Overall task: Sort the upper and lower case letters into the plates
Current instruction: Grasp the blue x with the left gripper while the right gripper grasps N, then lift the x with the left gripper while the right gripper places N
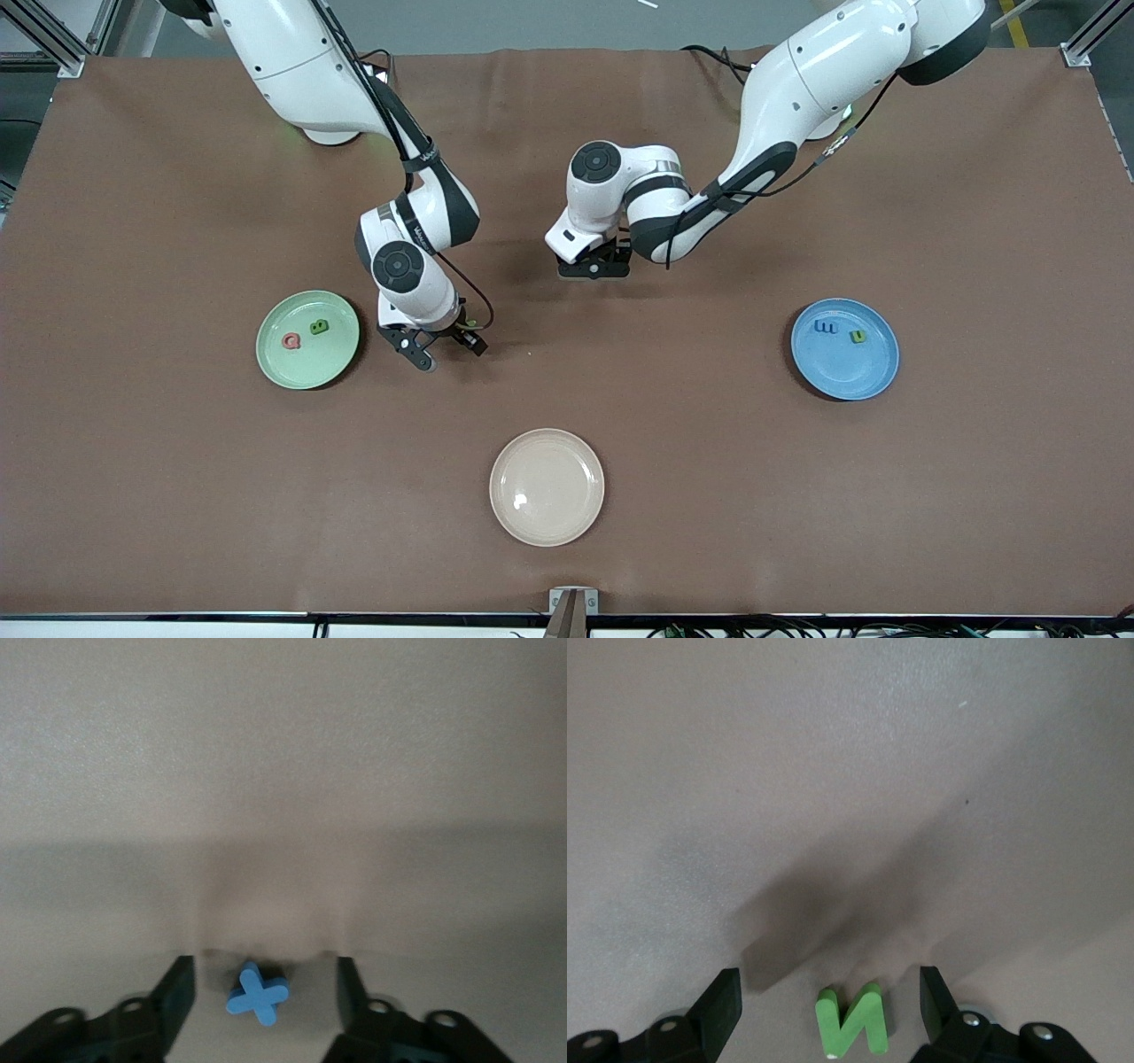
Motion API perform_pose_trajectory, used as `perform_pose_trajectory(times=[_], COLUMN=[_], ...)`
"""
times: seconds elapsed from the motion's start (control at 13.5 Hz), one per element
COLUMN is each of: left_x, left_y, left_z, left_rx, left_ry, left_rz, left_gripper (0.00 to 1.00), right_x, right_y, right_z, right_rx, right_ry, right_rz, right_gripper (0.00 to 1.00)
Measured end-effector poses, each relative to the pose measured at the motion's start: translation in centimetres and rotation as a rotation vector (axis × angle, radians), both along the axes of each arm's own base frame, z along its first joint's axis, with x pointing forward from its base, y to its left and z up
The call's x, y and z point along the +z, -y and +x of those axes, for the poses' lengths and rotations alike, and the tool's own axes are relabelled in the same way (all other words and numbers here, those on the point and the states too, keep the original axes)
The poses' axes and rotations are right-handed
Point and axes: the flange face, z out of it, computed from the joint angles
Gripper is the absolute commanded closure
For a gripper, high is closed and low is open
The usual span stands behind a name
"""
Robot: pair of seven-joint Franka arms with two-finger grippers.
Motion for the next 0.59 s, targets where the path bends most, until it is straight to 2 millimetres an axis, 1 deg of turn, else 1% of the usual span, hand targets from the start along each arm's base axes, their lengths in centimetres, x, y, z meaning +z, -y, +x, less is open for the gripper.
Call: perform_pose_trajectory(times=[0.07,0.52,0.59], left_x=[-0.17,-0.53,-0.53], left_y=[-0.02,-0.04,-0.04], left_z=[-0.04,-0.18,-0.18], left_rx=[0.0,0.0,0.0], left_ry=[-0.003,-0.011,-0.011], left_rz=[0.001,0.002,0.003], left_gripper=[0.5,0.5,0.5], right_x=[-0.02,-0.16,-0.22], right_y=[-0.09,-0.73,-0.92], right_z=[-0.04,-0.46,-0.6], right_rx=[-0.006,-0.008,-0.009], right_ry=[0.0,-0.004,-0.005], right_rz=[0.0,-0.003,-0.004], right_gripper=[0.15,0.25,0.28])
